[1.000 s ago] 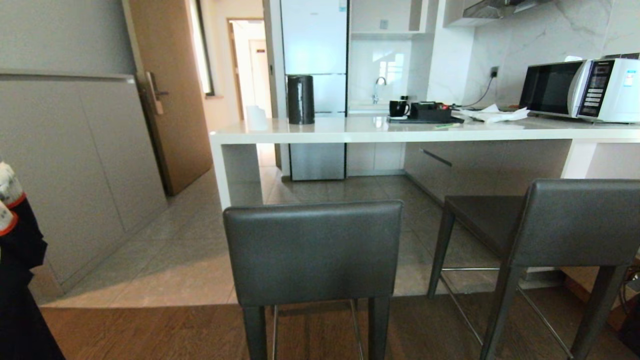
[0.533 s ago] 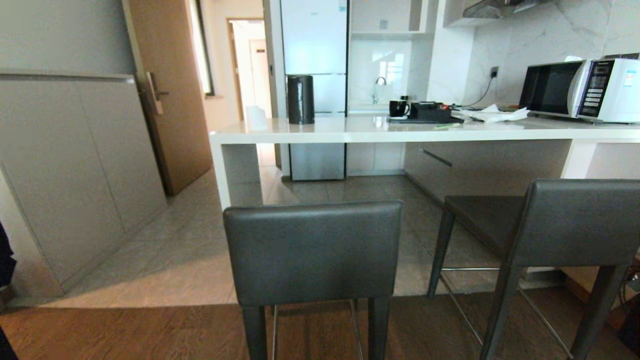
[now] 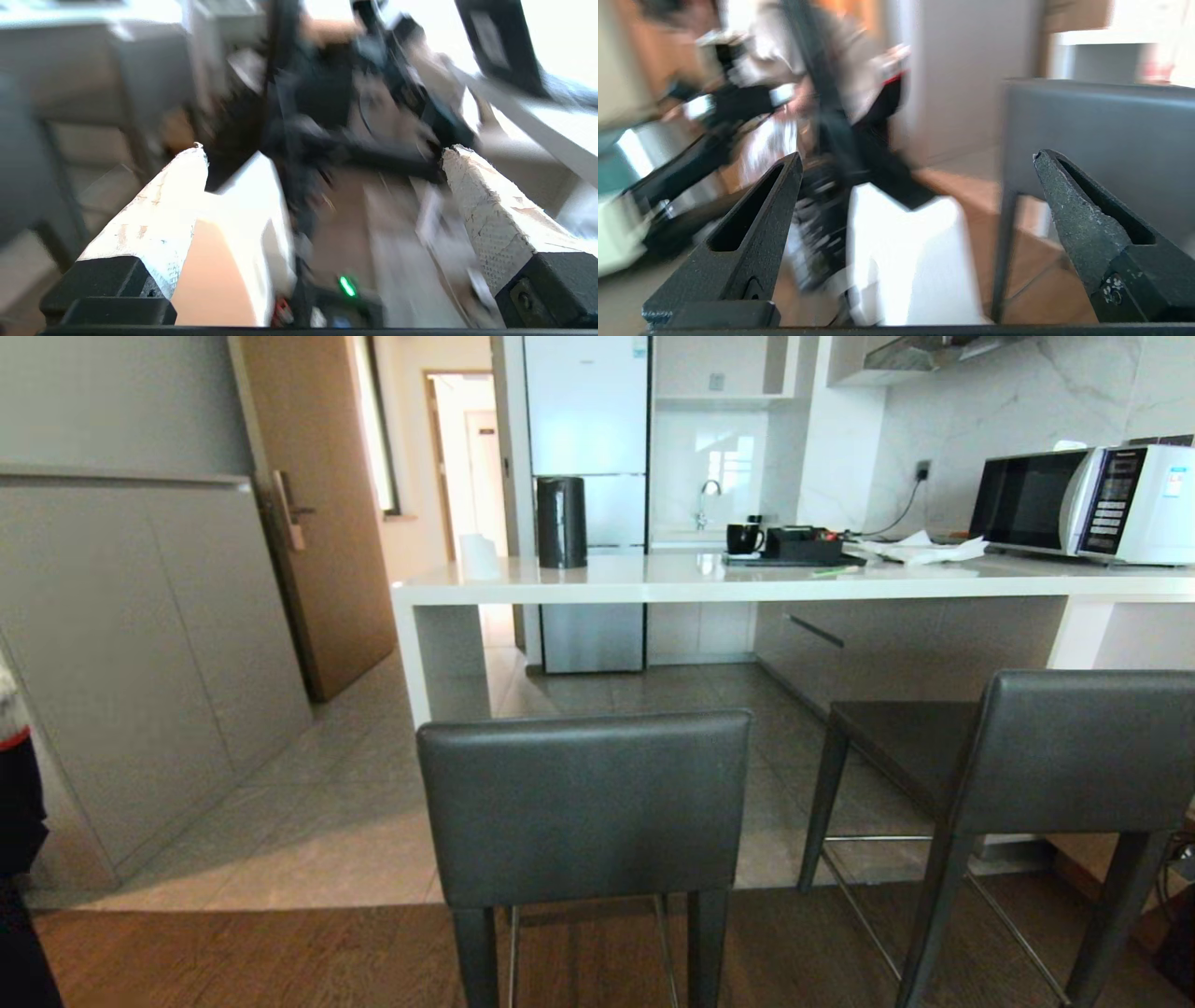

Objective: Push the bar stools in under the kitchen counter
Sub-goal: Push the gray chair back under the dining table

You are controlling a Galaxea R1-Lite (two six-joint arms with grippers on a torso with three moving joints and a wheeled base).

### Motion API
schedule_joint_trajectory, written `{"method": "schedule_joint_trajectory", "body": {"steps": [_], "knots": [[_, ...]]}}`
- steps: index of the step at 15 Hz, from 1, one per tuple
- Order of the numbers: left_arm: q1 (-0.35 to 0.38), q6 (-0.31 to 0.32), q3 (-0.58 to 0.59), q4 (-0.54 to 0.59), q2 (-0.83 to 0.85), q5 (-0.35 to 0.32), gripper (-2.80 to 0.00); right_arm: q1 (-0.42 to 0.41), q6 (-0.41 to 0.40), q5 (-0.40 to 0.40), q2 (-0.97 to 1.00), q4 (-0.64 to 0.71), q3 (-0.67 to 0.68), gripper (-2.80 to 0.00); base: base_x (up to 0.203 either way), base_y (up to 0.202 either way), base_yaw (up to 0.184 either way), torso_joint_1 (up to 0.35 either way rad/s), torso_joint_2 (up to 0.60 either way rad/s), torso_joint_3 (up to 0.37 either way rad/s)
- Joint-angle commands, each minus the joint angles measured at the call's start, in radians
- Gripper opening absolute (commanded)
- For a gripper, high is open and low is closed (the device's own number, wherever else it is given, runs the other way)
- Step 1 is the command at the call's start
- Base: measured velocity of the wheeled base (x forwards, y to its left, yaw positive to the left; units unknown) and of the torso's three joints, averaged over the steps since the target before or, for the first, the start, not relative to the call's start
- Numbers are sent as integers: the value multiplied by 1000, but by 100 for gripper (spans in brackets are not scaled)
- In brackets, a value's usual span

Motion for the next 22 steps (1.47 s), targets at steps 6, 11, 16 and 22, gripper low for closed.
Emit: {"method": "schedule_joint_trajectory", "body": {"steps": [6,11,16,22], "knots": [[-1,596,248,220,-32,622,0,-1,-352,-540,-36,2,252,0,0,0,0,0,0,0],[-2,883,272,465,-45,1065,0,-1,-556,-879,-36,-13,379,0,0,0,0,0,0,0],[-4,1008,274,531,-45,1170,0,-1,-627,-992,-36,-135,484,0,0,0,0,0,0,0],[-4,1056,251,666,-46,1231,0,-1,-647,-977,-36,-100,485,0,0,0,0,0,0,0]]}}
